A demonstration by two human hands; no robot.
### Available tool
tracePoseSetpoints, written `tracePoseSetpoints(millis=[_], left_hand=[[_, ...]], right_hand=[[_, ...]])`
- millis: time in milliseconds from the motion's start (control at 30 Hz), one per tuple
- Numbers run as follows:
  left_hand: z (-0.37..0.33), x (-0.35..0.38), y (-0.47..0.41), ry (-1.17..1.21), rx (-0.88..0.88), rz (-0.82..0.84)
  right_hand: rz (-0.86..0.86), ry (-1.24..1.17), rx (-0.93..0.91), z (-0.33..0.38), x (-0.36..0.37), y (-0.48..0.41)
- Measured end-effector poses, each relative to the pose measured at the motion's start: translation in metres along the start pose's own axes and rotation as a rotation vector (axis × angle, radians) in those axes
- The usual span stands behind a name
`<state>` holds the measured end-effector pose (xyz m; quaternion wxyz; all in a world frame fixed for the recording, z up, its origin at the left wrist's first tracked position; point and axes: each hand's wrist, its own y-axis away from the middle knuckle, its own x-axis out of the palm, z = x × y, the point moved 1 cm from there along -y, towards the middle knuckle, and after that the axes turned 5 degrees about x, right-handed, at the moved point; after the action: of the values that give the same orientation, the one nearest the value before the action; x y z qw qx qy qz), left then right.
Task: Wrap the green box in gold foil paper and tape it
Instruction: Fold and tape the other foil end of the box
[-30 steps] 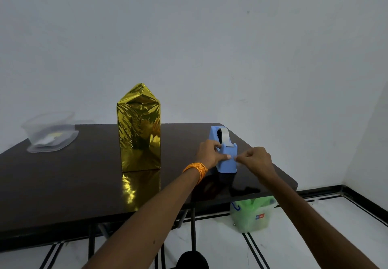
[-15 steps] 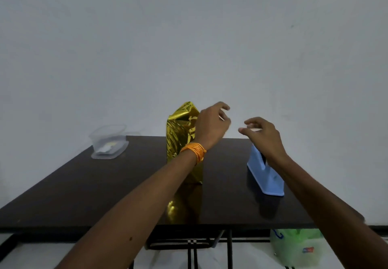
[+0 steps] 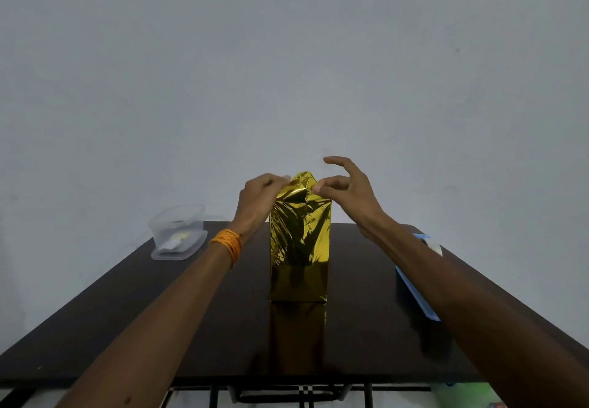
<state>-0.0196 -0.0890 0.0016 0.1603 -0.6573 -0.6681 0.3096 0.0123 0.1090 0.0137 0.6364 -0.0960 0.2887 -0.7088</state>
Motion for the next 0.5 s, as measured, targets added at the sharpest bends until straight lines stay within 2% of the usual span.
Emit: tracePoseSetpoints(millis=[100, 500], left_hand=[[0.01, -0.003, -0.002, 0.036, 0.022, 0.057], [0.024, 0.003, -0.03, 0.176, -0.093, -0.017]], right_hand=[[-0.006, -0.013, 0.003, -0.006, 0.007, -0.007], [-0.054, -0.098, 0.09, -0.023, 0.021, -0.035]])
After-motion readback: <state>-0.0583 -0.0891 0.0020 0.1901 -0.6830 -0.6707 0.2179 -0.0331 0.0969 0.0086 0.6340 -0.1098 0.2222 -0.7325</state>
